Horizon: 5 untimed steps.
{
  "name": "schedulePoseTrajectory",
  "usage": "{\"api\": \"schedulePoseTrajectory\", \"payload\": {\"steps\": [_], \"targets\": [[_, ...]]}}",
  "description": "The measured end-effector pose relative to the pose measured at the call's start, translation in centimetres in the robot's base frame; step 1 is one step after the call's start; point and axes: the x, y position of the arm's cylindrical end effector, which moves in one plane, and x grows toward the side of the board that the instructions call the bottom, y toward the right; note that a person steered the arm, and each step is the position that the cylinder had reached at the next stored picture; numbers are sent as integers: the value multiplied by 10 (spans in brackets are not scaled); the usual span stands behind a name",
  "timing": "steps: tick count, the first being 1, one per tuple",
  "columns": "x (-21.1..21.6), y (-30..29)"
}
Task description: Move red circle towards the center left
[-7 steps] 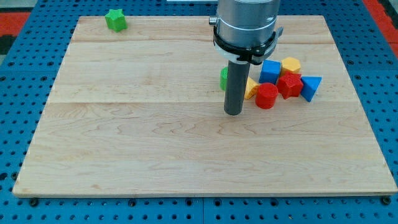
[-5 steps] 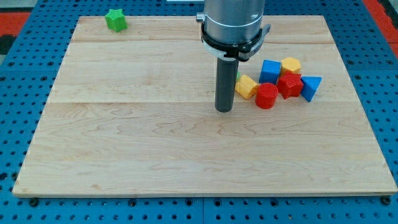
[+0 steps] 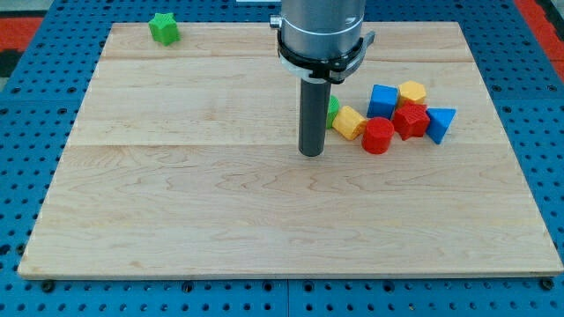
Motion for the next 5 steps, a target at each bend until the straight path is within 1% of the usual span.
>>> {"api": "schedulePoseTrajectory", "payload": {"steps": [2,3,4,5], "targets": [[7,4],[24,23],[49,69],[24,126]]}}
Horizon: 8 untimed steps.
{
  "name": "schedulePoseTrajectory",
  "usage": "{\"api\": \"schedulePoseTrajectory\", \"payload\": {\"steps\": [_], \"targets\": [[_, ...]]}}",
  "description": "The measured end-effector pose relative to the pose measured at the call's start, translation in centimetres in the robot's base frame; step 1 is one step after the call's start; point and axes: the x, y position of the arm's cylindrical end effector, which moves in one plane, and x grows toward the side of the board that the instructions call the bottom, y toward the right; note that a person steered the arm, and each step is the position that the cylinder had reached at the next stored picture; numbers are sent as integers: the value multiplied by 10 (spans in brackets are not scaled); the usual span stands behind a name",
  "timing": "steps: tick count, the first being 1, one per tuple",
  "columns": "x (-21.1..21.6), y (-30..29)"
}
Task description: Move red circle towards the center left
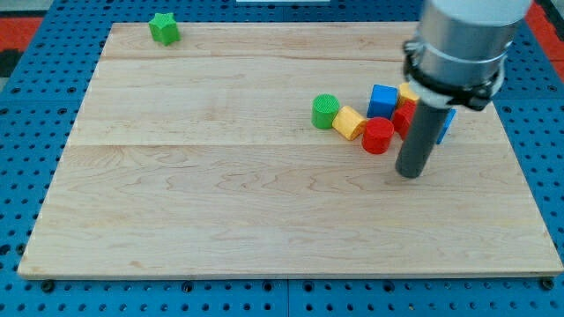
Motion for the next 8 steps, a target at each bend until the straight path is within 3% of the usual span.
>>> {"api": "schedulePoseTrajectory", "payload": {"steps": [2,4,5,6,7,8], "targets": [[-50,-15],[-21,-105],[-15,-186],[-18,-217],[-34,-229],[-82,-229]]}}
